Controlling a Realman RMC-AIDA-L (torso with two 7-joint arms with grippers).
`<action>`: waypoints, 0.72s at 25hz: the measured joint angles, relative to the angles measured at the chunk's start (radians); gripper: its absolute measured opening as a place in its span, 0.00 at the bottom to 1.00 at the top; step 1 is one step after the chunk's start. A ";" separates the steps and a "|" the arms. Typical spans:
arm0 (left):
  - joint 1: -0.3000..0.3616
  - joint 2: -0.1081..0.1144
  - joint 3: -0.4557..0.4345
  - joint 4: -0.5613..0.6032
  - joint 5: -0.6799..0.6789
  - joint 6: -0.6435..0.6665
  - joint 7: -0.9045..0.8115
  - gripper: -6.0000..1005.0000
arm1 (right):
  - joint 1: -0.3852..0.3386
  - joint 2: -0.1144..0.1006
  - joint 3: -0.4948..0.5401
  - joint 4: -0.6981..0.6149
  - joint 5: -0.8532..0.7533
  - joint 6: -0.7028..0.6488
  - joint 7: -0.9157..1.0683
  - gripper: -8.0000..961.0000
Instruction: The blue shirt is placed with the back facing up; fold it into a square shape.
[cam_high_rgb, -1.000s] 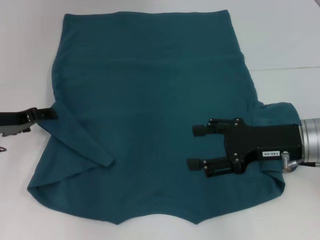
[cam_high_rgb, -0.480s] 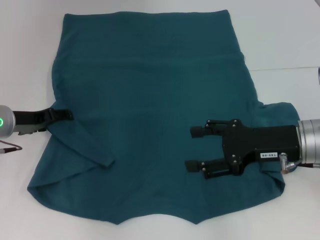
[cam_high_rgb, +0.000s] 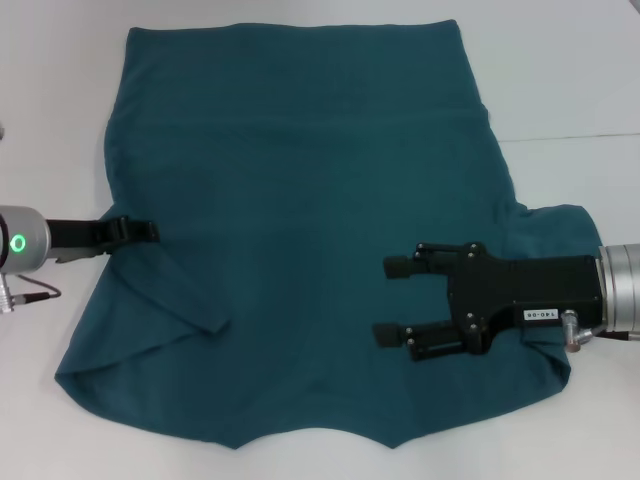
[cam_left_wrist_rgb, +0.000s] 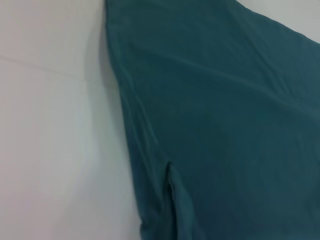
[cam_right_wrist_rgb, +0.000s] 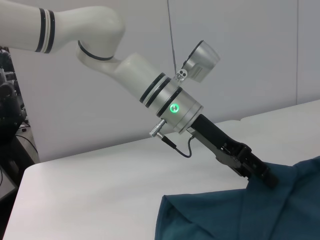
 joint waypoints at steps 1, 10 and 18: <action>-0.005 0.000 0.004 0.002 0.000 0.004 0.000 0.78 | 0.000 0.000 0.000 0.000 0.000 0.000 0.000 0.95; -0.035 0.000 0.057 0.002 0.000 0.009 -0.006 0.44 | 0.004 0.000 0.000 0.000 0.001 -0.003 0.001 0.95; -0.051 -0.011 0.058 0.002 0.005 -0.011 0.000 0.14 | 0.000 0.000 -0.005 0.007 0.016 -0.003 0.001 0.95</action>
